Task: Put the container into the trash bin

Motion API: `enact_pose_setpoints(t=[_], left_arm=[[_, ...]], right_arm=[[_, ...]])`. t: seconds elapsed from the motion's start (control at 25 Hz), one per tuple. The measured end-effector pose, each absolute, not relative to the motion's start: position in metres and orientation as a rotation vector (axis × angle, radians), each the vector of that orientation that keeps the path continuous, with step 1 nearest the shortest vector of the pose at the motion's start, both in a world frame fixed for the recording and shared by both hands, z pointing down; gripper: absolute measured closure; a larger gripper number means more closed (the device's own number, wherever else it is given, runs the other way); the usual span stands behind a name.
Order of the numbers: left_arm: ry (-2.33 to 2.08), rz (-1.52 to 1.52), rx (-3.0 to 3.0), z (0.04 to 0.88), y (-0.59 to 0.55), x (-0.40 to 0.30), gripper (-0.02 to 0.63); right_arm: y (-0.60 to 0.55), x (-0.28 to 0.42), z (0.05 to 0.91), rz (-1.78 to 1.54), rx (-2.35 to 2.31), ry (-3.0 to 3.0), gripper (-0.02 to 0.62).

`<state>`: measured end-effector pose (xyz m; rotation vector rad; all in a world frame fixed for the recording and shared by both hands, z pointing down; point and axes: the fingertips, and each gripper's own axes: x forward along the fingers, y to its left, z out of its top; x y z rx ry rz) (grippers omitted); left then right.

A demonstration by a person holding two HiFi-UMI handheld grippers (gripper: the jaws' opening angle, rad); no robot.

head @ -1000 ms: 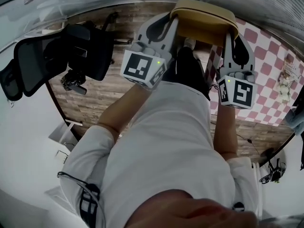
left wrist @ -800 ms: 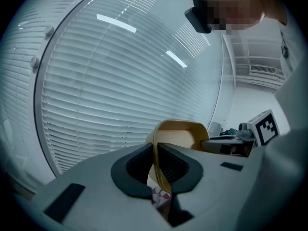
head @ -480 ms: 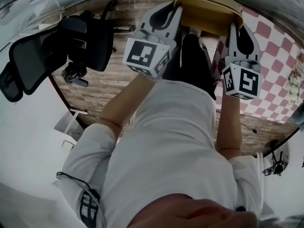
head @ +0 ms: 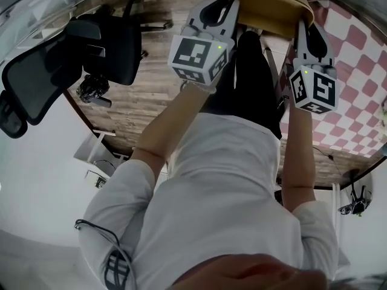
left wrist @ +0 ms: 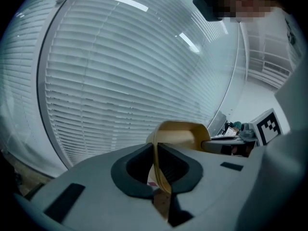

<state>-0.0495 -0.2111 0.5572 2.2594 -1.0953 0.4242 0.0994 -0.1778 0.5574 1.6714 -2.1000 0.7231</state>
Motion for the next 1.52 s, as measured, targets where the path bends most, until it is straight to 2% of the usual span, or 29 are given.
enact_pose_setpoints(t=[0.96,1.52], left_arm=[[-1.025,0.584,2.161,0.764,-0.197,-0.048,0.552],[-1.029,0.614,2.108,0.816,-0.203,-0.043,0.552]], right_arm=[[-0.160,0.101,0.770,0.846,1.686,-1.893,0.540],[-0.169,0.107,0.823,0.859,1.661,-1.859,0.540]])
